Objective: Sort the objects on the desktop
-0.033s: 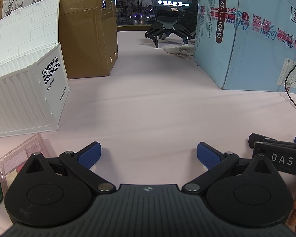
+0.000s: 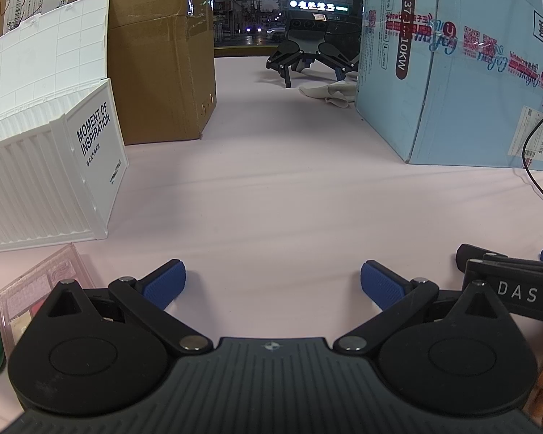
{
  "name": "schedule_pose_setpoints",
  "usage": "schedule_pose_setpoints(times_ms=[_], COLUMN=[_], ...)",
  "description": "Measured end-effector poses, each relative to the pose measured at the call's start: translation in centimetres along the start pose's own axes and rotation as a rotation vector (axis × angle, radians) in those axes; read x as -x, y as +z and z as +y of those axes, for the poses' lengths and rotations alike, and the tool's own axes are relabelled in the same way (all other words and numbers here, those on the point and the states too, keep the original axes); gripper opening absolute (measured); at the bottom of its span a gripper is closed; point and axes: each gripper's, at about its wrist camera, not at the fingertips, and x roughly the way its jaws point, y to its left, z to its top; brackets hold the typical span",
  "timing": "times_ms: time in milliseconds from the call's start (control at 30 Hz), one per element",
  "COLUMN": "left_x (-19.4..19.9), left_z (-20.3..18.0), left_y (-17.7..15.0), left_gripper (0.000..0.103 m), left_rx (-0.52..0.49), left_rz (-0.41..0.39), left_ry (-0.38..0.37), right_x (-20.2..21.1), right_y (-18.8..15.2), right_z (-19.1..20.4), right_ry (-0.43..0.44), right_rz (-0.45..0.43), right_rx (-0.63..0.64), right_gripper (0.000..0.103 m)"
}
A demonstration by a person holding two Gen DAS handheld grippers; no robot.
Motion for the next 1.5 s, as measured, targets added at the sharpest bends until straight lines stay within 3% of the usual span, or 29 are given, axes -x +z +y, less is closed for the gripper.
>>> schedule_pose_setpoints(times_ms=[900,1033,1333,1500], left_x=[1.0,2.0,6.2,8.8], left_z=[0.4,0.9,1.1,1.2], left_y=[0.9,0.8,0.1,-0.5], left_gripper=[0.103,0.103,0.103,0.103], left_rx=[-0.004,0.002,-0.046,-0.093], left_rz=[0.001,-0.019,-0.230,-0.340], left_ry=[0.003,-0.033,-0.088,-0.153], right_x=[-0.7,-0.1,3.0,4.4], right_y=[0.0,0.0,-0.8,-0.9], right_z=[0.4,0.1,-1.0,-0.5], right_ry=[0.005,0.023,0.108,0.144], right_rz=[-0.004,-0.022,-0.124,-0.197], right_rx=[-0.002,-0.022,-0.090,-0.065], right_gripper=[0.103,0.103,0.103,0.103])
